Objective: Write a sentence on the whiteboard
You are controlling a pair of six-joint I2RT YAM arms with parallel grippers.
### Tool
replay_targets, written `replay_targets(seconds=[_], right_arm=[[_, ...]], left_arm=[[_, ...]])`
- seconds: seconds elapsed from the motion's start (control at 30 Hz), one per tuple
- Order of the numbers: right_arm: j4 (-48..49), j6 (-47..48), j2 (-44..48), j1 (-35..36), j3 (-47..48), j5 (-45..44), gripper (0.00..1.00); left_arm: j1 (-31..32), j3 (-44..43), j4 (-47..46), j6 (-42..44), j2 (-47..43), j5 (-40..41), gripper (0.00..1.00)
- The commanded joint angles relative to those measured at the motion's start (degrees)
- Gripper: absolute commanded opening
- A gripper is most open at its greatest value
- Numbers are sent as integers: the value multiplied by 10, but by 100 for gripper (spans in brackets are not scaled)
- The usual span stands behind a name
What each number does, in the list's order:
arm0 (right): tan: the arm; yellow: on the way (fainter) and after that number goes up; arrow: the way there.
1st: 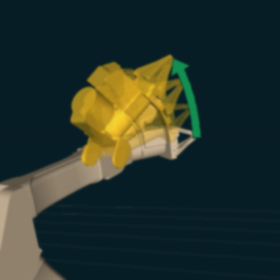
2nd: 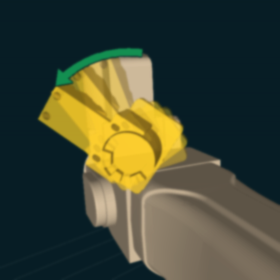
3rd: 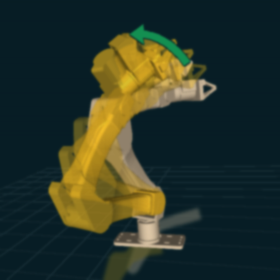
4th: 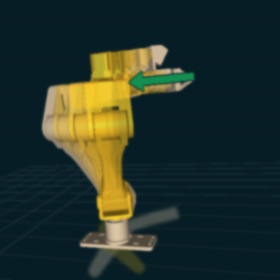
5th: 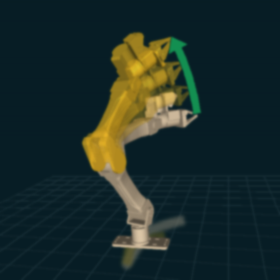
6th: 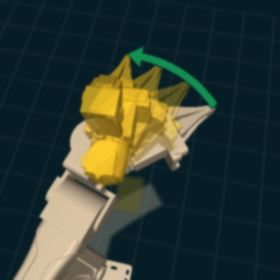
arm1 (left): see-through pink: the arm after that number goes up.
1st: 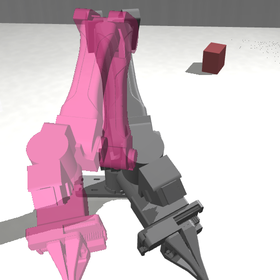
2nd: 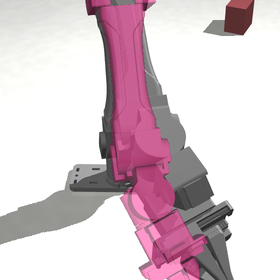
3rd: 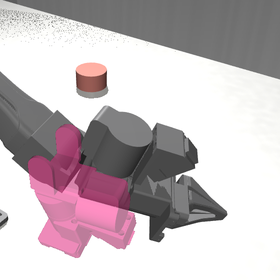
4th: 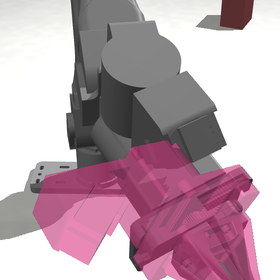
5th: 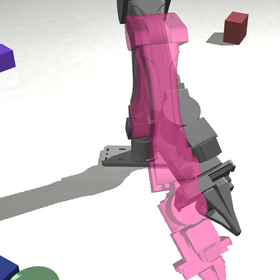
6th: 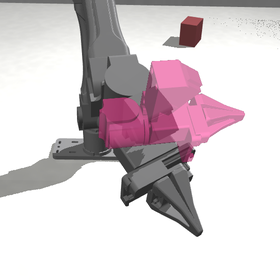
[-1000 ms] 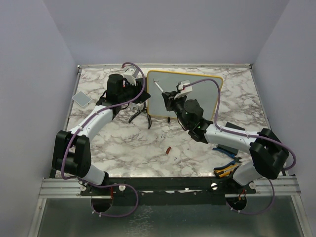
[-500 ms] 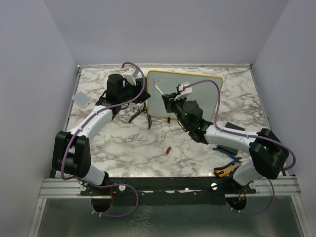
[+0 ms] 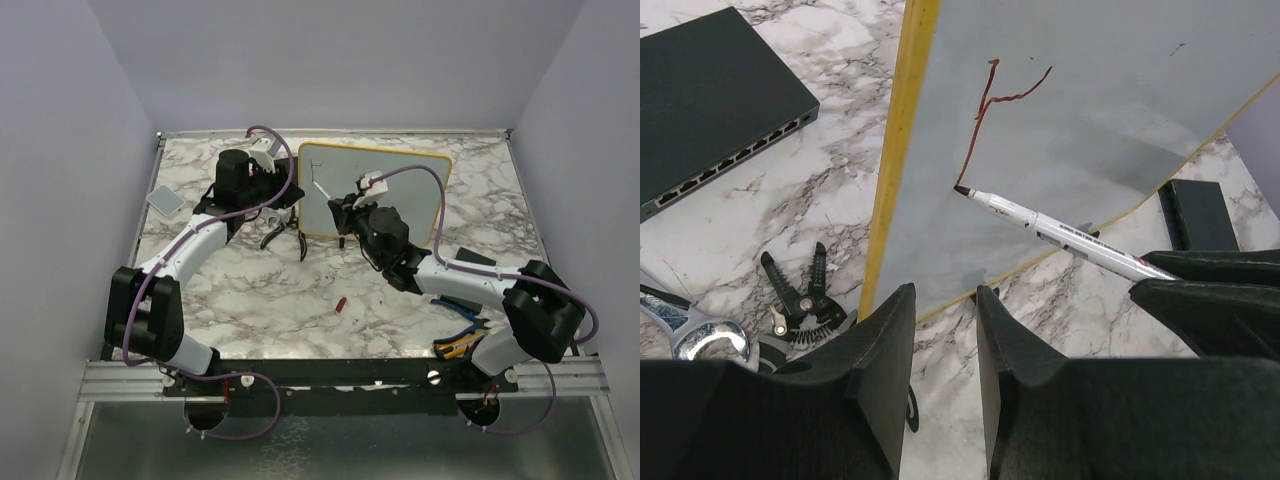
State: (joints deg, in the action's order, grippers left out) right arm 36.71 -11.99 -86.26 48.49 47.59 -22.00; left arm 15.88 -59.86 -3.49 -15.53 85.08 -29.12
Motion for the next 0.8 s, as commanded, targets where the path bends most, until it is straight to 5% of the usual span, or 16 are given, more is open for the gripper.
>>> replay_targets(seconds=[0.0, 0.77], right_arm=[[-7, 6, 5, 5, -9, 14, 0], [23, 47, 46, 17, -15, -60, 0]], left_arm=[[-1, 6, -10, 9, -20, -3, 32], [-2, 22, -4, 17, -45, 46, 44]])
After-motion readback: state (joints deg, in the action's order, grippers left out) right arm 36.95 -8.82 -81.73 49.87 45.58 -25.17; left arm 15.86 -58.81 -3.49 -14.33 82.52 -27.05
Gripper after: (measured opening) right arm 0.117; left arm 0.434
